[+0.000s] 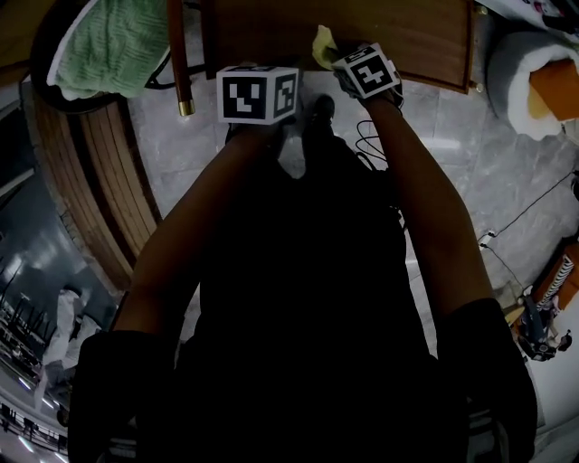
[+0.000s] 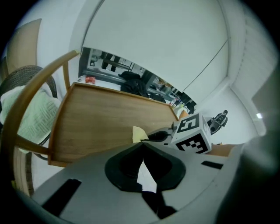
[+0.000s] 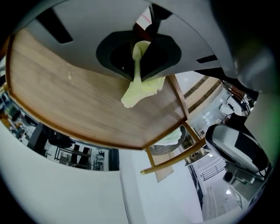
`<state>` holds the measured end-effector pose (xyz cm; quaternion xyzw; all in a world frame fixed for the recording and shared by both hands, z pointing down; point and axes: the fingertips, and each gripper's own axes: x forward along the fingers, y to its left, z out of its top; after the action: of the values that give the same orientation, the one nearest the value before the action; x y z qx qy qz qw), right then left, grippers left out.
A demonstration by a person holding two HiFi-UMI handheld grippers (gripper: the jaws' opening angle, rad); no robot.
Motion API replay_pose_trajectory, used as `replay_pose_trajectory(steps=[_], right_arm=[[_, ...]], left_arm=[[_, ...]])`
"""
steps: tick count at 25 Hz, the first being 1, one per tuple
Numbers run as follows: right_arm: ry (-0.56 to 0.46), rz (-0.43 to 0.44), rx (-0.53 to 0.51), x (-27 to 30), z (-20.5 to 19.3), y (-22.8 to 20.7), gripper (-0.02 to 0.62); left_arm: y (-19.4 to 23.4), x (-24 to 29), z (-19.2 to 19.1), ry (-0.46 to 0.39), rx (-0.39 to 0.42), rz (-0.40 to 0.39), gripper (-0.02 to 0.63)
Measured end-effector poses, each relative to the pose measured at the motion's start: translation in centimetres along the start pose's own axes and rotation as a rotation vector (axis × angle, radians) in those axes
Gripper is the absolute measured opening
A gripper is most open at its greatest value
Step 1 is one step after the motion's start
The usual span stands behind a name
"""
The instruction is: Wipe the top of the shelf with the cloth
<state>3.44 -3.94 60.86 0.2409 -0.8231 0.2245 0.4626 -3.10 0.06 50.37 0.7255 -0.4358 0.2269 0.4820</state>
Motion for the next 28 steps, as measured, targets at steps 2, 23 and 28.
replay_pose_trajectory(steps=[2, 23, 28], right_arm=[[0.001, -0.028, 0.029, -1.5, -2.0, -2.4, 0.046], [0.068, -0.453, 0.154, -14.2, -15.9, -21.5, 0.046], [0.097, -0.562, 0.235, -15.8, -17.1, -23.5, 0.046]], left_arm=[[-1.8, 1.7, -0.1, 0.018, 0.020, -0.021, 0.012], [-11.5, 7.0, -1.3, 0.051, 0.085, -0.077, 0.011], [-10.9, 5.6, -1.5, 0.029, 0.071, -0.053, 0.012]])
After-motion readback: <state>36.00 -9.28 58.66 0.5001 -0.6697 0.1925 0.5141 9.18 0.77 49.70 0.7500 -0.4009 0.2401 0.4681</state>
